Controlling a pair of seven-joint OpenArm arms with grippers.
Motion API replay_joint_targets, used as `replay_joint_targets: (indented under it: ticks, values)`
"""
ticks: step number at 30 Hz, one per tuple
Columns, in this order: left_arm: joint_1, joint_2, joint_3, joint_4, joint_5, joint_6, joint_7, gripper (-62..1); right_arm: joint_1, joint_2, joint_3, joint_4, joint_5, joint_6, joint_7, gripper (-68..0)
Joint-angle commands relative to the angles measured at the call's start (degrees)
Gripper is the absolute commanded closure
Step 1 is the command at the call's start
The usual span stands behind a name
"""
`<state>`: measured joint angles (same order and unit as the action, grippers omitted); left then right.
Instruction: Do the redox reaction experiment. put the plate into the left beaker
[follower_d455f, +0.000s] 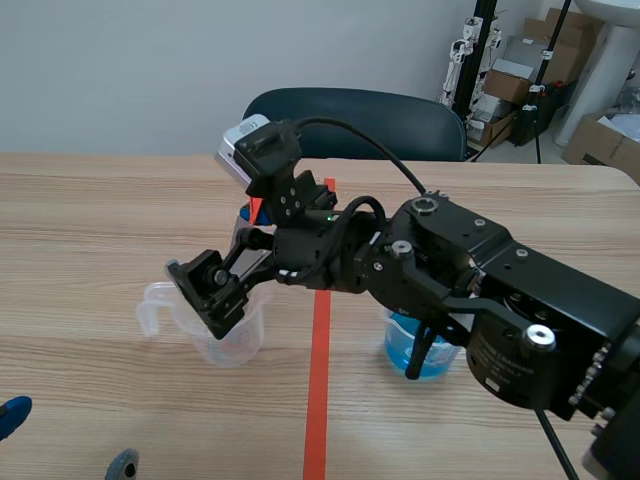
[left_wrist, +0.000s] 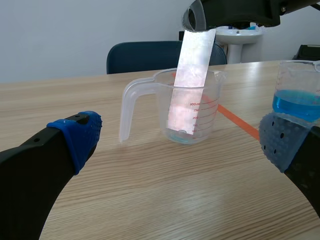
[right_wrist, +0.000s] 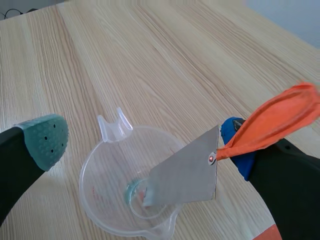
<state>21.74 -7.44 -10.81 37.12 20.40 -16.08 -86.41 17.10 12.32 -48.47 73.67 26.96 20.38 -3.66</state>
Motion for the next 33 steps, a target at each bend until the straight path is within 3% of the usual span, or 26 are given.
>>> replay_joint_targets:
  ticks: [1, 33]
  values:
    - [-0.02, -0.04, -0.2, 0.7, -0.42, 0.11, -2.62, -62.3, 0.83, 0.26, 0.02, 0.74, 0.26, 0.04, 1.66, -66.9]
    - [-0.02, -0.04, -0.2, 0.7, -0.42, 0.11, -2.62, -62.3, 0.79, 0.68, 0.02, 0.74, 0.02, 0.0, 1.46, -66.9]
